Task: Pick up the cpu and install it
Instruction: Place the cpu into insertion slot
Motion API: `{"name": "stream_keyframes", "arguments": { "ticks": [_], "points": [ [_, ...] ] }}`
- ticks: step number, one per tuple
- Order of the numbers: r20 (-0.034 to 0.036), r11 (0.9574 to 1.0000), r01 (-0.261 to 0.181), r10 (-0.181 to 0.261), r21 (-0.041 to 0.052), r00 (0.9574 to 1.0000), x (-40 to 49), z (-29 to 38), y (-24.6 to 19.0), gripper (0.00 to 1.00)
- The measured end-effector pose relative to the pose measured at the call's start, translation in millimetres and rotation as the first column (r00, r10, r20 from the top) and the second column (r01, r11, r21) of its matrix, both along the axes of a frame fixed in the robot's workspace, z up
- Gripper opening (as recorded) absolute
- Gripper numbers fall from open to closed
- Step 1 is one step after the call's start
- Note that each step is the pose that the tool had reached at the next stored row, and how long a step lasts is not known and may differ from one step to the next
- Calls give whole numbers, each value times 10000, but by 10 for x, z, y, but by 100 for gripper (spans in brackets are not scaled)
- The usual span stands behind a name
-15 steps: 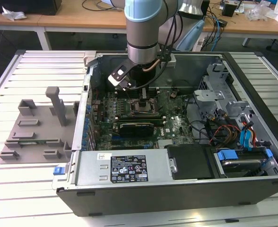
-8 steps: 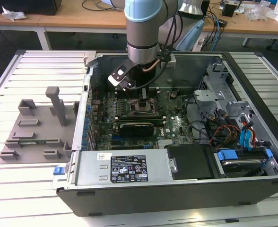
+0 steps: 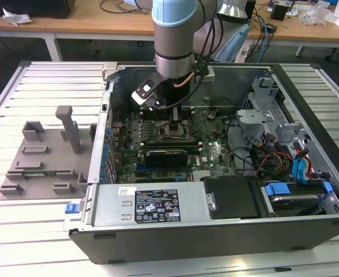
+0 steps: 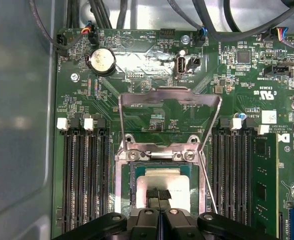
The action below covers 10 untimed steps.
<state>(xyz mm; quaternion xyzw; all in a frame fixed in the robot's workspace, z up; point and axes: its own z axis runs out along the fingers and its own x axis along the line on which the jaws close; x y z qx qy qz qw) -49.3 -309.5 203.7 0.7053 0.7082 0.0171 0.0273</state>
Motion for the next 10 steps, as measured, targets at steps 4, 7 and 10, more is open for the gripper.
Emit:
{"name": "stream_keyframes", "arguments": {
  "ticks": [4, 7, 10],
  "points": [
    [0, 10000, 27, -27, 0, 10000, -1, 0, 3, 11],
    [0, 10000, 33, -33, -1, 10000, -1, 0, 11, 11],
    [1, 9999, 143, -143, 1, 9999, 0, 0, 13, 11]
  ]
}}
